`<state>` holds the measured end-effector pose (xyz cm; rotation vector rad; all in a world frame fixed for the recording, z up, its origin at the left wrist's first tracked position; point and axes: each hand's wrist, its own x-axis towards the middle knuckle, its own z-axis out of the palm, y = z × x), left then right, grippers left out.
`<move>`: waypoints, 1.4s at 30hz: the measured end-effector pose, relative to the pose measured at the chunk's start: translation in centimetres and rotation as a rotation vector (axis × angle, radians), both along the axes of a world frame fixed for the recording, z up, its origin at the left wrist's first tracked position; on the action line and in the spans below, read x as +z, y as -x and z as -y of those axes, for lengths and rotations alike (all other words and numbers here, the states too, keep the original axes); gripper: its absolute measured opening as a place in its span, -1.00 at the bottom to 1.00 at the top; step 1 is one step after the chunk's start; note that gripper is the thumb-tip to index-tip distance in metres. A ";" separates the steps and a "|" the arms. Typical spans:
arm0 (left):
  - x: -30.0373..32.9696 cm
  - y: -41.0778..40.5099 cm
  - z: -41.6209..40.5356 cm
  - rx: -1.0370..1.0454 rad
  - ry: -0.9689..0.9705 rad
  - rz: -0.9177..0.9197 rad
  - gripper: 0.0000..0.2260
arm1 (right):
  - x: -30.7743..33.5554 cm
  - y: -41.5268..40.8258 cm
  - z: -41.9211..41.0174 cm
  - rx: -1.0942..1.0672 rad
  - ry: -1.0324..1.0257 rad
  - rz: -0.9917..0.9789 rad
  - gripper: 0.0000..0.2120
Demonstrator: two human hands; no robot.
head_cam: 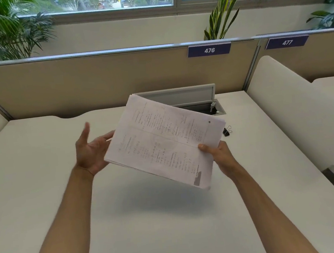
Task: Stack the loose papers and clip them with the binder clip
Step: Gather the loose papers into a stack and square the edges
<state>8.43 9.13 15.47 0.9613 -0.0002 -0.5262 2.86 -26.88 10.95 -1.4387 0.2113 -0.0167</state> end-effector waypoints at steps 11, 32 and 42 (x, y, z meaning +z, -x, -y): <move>-5.2 1.6 6.2 0.286 -0.518 0.098 -0.75 | -1.3 0.4 -2.6 -0.170 0.200 0.108 -0.90; -7.9 3.8 9.3 0.514 -0.548 0.240 -0.73 | -3.2 2.2 -4.4 -0.307 0.094 0.003 -0.94; -8.2 3.2 8.8 0.474 -0.639 0.271 -0.87 | -2.2 1.3 -3.0 -0.304 0.077 0.084 -0.78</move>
